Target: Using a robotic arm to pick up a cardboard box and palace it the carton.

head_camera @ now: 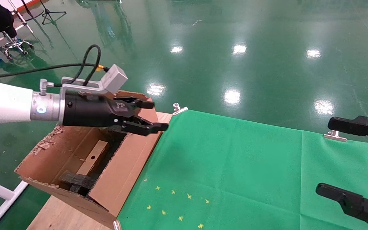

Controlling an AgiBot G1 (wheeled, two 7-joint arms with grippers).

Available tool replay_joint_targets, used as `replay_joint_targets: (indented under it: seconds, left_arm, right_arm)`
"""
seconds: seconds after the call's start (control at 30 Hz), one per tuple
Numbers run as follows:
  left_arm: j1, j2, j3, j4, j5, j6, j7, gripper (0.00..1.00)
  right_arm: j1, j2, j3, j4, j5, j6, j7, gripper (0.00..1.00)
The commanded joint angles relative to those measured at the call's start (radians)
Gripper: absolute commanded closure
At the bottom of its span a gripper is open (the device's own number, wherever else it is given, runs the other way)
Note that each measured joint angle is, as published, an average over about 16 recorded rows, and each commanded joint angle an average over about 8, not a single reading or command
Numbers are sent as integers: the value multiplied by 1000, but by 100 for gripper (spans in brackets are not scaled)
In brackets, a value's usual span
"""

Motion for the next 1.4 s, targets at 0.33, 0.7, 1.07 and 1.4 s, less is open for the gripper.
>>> replay_joint_targets:
  seconds: [0.33, 0.7, 1.07, 1.4]
  left_arm:
    - [136, 7, -133, -129, -124, 47, 75, 0]
    - [268, 14, -263, -255, -244, 94, 148, 0]
    - [399, 20, -391, -380, -364, 140, 221, 0]
    - [455, 23, -446, -433, -417, 160, 247, 0]
  right_arm:
    - [0, 0, 0, 0, 0, 0, 0, 0]
    - [0, 0, 0, 0, 0, 0, 0, 0]
    - [0, 0, 0, 0, 0, 0, 0, 0]
    - [0, 0, 0, 0, 0, 0, 0, 0]
